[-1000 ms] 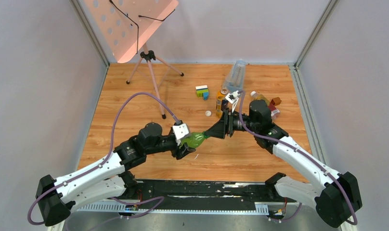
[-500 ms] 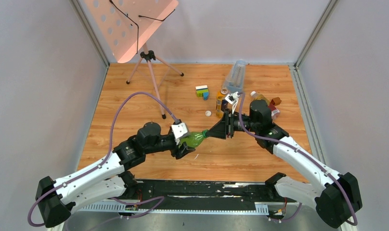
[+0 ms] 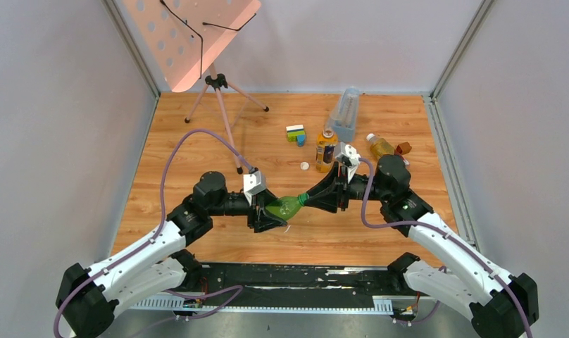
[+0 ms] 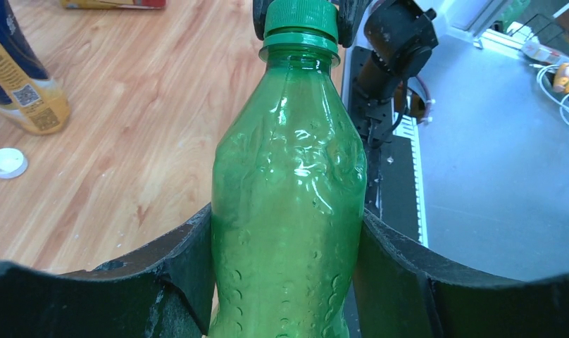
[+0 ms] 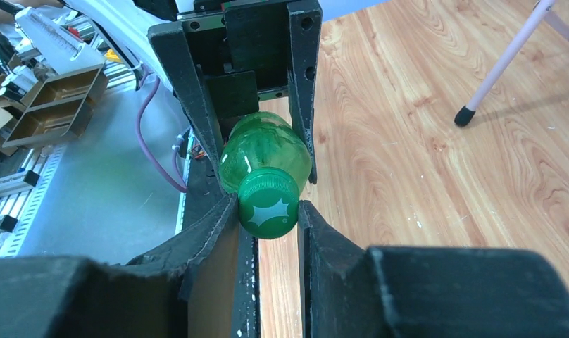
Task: Unscrew the bottle caps
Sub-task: Unscrew the bottle cap from the plastic bottle.
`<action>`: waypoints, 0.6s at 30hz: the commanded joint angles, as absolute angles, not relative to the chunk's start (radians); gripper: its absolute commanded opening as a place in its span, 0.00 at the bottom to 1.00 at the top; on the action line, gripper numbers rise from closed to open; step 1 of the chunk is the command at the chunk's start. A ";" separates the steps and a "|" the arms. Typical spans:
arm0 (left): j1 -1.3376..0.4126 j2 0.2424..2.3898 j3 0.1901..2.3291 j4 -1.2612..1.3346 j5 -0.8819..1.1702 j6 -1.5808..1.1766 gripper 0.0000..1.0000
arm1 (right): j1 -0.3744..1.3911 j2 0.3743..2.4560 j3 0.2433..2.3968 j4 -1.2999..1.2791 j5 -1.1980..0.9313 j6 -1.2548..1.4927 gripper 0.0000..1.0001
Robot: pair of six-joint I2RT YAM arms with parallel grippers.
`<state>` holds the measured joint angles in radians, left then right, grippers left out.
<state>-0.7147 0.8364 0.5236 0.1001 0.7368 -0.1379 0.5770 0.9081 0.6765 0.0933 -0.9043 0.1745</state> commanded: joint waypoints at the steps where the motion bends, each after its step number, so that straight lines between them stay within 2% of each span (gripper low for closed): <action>1: -0.692 0.822 0.534 0.201 0.824 -0.197 0.00 | 0.561 0.874 0.666 0.094 -0.816 0.135 0.19; 4: -0.692 0.809 0.531 0.160 0.752 -0.173 0.00 | 0.560 0.868 0.677 0.079 -0.649 0.249 0.53; 5: -0.692 0.806 0.537 0.123 0.733 -0.151 0.00 | 0.560 0.866 0.687 0.062 -0.596 0.294 0.60; 8: -0.692 0.783 0.543 0.060 0.628 -0.113 0.00 | 0.560 0.856 0.699 0.025 -0.499 0.410 0.73; 11: -0.693 0.748 0.531 0.028 0.526 -0.079 0.00 | 0.558 0.847 0.702 0.022 -0.458 0.532 0.77; 18: -0.707 0.639 0.487 0.011 0.379 -0.022 0.00 | 0.552 0.889 0.743 -0.027 -0.384 0.706 0.79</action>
<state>-0.6937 0.6937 0.5014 0.0086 0.4900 -0.0784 0.5602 0.8730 0.6819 -0.0025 -0.4694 0.5568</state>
